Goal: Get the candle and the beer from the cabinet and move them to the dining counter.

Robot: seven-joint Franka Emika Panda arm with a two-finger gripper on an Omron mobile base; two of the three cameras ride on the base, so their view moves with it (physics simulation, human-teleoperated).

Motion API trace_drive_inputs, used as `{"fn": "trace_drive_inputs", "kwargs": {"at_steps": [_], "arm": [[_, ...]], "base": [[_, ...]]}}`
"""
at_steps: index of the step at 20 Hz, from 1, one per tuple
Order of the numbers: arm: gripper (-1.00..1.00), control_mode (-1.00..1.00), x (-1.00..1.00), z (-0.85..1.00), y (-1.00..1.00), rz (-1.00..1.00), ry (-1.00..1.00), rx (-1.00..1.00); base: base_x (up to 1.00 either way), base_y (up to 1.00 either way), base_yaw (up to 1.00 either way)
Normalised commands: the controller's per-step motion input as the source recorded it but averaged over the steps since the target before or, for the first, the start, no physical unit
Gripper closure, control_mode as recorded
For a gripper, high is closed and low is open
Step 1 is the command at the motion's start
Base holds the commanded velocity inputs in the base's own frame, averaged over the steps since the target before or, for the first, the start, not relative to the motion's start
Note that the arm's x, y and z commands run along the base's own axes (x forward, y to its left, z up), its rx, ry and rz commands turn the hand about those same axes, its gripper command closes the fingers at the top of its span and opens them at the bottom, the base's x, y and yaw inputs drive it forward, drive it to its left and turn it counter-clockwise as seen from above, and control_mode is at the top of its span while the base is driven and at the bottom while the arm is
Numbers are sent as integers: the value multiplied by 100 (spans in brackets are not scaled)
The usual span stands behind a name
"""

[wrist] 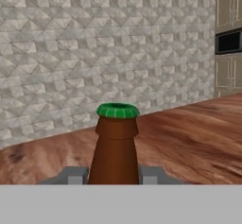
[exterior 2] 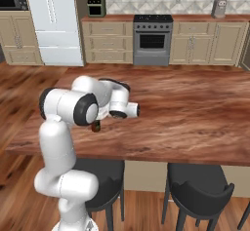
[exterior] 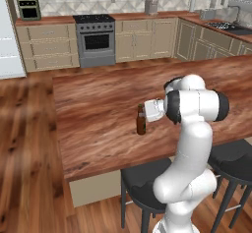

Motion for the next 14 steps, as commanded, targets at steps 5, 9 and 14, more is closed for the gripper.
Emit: {"fn": "trace_drive_inputs", "kwargs": {"at_steps": [5,9,14], "arm": [[100,-100,26,-53,0,3,0,0],[100,-100,23,-50,0,2,0,0],[100,-100,-12,-7,0,2,-2,0]], "base": [[0,0,0],[0,0,0],[0,0,0]]}}
